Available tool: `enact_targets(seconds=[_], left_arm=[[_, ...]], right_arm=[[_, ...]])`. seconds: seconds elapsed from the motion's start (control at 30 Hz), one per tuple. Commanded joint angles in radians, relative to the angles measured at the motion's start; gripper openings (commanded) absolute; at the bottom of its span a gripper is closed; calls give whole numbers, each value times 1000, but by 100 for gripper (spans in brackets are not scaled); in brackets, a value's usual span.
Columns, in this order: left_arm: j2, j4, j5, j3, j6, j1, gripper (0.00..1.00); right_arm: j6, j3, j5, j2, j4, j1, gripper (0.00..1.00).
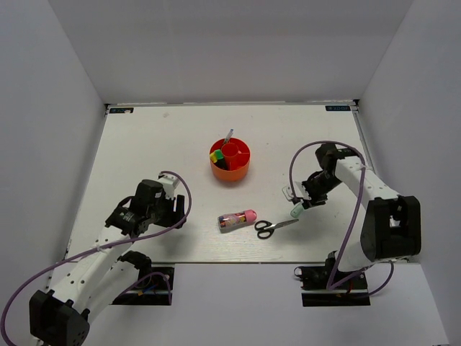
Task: Sort the stationery into containers
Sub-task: Pick up the stationery from the center of the board.
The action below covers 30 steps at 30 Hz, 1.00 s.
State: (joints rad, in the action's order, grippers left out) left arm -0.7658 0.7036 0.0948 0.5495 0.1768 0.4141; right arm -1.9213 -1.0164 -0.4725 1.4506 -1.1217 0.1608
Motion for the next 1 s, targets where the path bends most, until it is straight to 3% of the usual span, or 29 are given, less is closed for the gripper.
enact_targets(seconds=[0.0,0.3,0.47,0.5,0.6,0.97], left_arm=[[-4,-3,23,20,-3,-1,76],[-13,5,31,21,-7,-3,76],[-13,4,26,21,-5,-3,76],[-18,2,29,21,-5,-1,76],[-20,4,29,23,-10,-1,76],[-18,7,26,23,-10,-3,76]], right_arm=[[-294,-13,15,46,-24,-4,45],[-292,6,43,139,74,6,54],[-286,6,57,165,99,13,54],[-285,10,55,165,106,13,59],[-271,28,61,165,131,26,63],[-225,105,95,145,218,88,60]])
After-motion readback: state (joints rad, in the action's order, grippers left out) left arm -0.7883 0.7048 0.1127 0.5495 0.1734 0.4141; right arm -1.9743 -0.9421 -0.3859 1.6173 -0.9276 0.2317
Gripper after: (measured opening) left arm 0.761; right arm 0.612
